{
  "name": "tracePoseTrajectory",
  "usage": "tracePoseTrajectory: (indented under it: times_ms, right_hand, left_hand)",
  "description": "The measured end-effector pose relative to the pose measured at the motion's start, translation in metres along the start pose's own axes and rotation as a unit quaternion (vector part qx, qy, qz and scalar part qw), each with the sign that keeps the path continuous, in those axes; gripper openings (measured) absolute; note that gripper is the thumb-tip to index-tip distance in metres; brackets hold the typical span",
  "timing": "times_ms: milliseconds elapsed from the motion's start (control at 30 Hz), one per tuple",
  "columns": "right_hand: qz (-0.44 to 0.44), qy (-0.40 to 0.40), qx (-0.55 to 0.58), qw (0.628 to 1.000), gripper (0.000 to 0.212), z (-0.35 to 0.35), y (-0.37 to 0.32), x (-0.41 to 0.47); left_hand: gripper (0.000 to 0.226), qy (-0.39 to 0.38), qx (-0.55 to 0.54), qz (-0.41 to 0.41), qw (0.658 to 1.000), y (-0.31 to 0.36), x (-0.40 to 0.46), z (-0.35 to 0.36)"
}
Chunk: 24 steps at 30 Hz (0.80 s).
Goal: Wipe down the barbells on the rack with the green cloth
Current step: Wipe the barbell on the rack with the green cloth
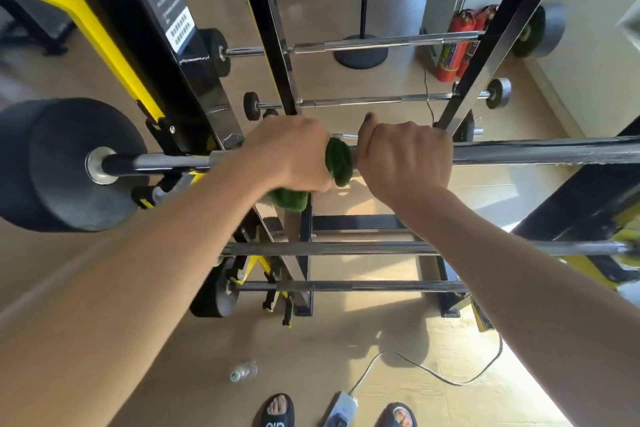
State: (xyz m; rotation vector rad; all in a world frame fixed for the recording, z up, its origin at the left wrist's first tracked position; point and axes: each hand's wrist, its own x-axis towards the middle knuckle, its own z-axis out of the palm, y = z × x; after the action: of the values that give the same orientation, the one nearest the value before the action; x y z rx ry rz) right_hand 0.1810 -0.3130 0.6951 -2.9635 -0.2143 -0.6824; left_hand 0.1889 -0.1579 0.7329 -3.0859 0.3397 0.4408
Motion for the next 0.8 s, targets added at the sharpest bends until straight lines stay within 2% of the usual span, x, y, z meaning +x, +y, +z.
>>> tracePoseTrajectory:
  times_ms: [33, 100, 133, 167, 200, 233, 267, 333, 367, 400, 433, 467, 533, 600, 667, 733, 800]
  right_hand:
    - [0.0, -0.005, 0.0, 1.0, 0.065, -0.001, 0.0, 0.0]
    - [0.001, 0.001, -0.011, 1.0, 0.064, -0.003, -0.002, 0.0]
    - [0.002, 0.01, -0.014, 1.0, 0.063, -0.004, -0.003, 0.0]
    - [0.003, 0.017, -0.018, 1.0, 0.062, -0.004, -0.003, 0.0]
    - [0.005, 0.016, -0.022, 1.0, 0.062, -0.005, -0.003, 0.0]
    - [0.003, 0.006, -0.025, 1.0, 0.061, -0.005, -0.003, 0.0]
    - [-0.002, -0.009, -0.027, 1.0, 0.061, -0.005, -0.003, -0.001]
    - [-0.013, -0.018, -0.024, 0.999, 0.057, -0.008, -0.003, -0.001]
    - [-0.018, -0.015, -0.018, 1.0, 0.055, -0.01, -0.003, -0.001]
    - [-0.022, -0.019, -0.015, 0.999, 0.054, -0.011, -0.002, -0.001]
    - [-0.022, -0.026, -0.014, 0.999, 0.054, -0.011, -0.002, -0.001]
    - [-0.019, -0.033, -0.012, 0.999, 0.054, -0.01, -0.002, -0.001]
    - [-0.01, -0.042, -0.005, 0.999, 0.056, -0.009, -0.002, -0.001]
    - [-0.024, -0.055, -0.012, 0.998, 0.055, -0.01, 0.001, 0.003]
    - [-0.096, -0.112, -0.006, 0.989, 0.043, -0.016, 0.009, 0.01]
    - [-0.121, -0.163, 0.026, 0.979, 0.034, -0.025, 0.024, 0.016]
    - [-0.091, -0.171, 0.021, 0.981, 0.042, -0.027, 0.046, 0.019]
  left_hand:
    - [0.024, -0.114, -0.054, -0.02, 0.992, -0.005, 0.012, -0.009]
    - [0.046, -0.326, -0.134, -0.07, 0.933, -0.01, 0.032, -0.025]
    - [0.058, -0.395, -0.144, -0.084, 0.903, -0.01, 0.038, -0.029]
    - [0.066, -0.433, -0.143, -0.092, 0.885, -0.009, 0.043, -0.031]
    - [0.067, -0.441, -0.141, -0.096, 0.881, -0.007, 0.045, -0.033]
    - [0.062, -0.422, -0.137, -0.095, 0.891, -0.004, 0.043, -0.032]
    - [0.052, -0.372, -0.129, -0.085, 0.915, -0.002, 0.037, -0.03]
    - [0.035, -0.199, -0.08, -0.053, 0.975, 0.003, 0.019, -0.019]
    - [0.03, -0.076, -0.043, -0.045, 0.995, 0.008, 0.009, -0.007]
    - [0.026, 0.064, -0.001, -0.044, 0.997, 0.018, -0.002, 0.01]
    - [0.024, 0.195, 0.044, -0.055, 0.978, 0.029, -0.011, 0.026]
    - [0.023, 0.289, 0.072, -0.078, 0.951, 0.041, -0.016, 0.04]
    - [0.019, 0.398, 0.08, -0.102, 0.908, 0.054, -0.012, 0.059]
    - [0.02, 0.445, 0.072, -0.098, 0.887, 0.055, -0.005, 0.062]
    - [0.03, 0.422, 0.082, -0.067, 0.9, 0.049, -0.008, 0.056]
    - [0.034, 0.345, 0.087, -0.026, 0.934, 0.044, -0.013, 0.041]
    - [0.03, 0.229, 0.051, 0.006, 0.972, 0.036, -0.01, 0.024]
